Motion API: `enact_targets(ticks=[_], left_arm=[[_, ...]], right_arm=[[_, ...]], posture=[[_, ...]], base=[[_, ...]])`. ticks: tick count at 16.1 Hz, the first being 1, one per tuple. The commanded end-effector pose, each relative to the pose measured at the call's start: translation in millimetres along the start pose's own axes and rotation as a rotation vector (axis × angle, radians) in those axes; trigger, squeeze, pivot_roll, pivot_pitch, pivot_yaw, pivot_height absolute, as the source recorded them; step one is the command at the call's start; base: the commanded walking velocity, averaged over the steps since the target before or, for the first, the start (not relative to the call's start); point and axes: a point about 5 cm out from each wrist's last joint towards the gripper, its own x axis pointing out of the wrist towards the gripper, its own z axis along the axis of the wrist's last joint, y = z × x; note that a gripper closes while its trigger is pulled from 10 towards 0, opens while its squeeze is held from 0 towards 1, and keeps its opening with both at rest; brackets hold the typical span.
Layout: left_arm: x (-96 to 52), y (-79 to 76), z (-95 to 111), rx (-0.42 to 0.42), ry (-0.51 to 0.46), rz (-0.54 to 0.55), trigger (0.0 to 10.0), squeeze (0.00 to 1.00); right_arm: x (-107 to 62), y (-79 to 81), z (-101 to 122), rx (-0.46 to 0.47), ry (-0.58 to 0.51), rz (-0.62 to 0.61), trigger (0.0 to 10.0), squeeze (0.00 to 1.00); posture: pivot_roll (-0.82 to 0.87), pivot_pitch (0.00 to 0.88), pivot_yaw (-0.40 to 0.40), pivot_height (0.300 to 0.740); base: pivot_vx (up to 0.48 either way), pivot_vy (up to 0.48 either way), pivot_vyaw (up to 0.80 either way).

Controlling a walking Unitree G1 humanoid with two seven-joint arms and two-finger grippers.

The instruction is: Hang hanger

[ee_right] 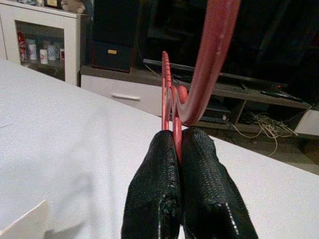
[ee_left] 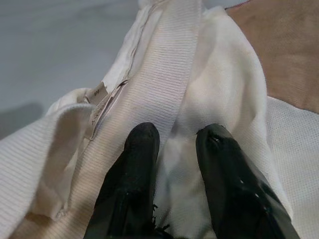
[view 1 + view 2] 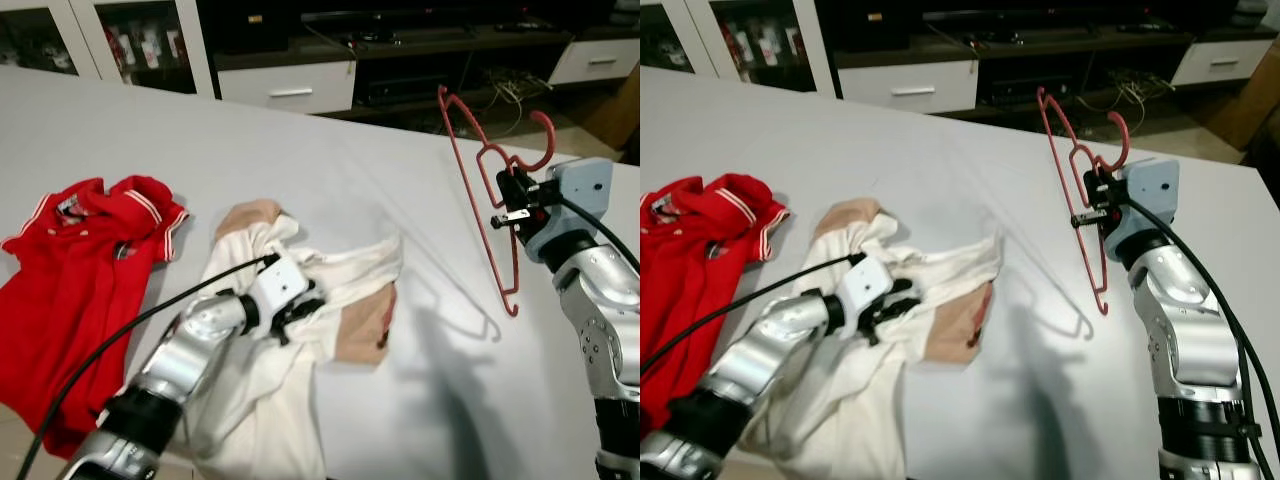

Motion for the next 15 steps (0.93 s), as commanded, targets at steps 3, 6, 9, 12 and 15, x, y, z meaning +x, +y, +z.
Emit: enact_targets(ticks=[3, 6, 9, 12, 15], left_arm=[[-14.1, -15.5, -21, 0.028, 0.085, -0.098, 10.0, 0.0], [-12.4, -9.9, -9, 0.051, -0.001, -0.047, 10.0, 0.0], [-3.7, 8.7, 17, 0.042, -0.174, 0.122, 10.0, 0.0], [-0.4, 8.1, 25, 0.056, -0.231, 0.112, 10.0, 0.0], [5.4, 4.1, 28, 0.087, -0.255, 0.077, 10.0, 0.0]], right_arm=[[0.1, 0.5, 5, -0.017, -0.026, -0.003, 10.0, 0.0], [1.2, -0.3, 6, -0.018, -0.029, -0.004, 10.0, 0.0], [0.8, 0.4, 7, -0.019, -0.035, -0.007, 10.0, 0.0], [-0.5, -0.3, 7, -0.02, -0.035, -0.012, 10.0, 0.0], [-1.4, -0.9, 6, -0.019, -0.037, -0.02, 10.0, 0.0]], posture=[[0.06, 0.098, -0.003, 0.74], [0.06, 0.095, -0.006, 0.74], [0.05, 0.094, -0.002, 0.74], [0.05, 0.094, 0.002, 0.74], [0.04, 0.094, 0.007, 0.74]], base=[[0.0, 0.0, 0.0], [0.0, 0.0, 0.0], [0.0, 0.0, 0.0], [0.0, 0.0, 0.0], [0.0, 0.0, 0.0]])
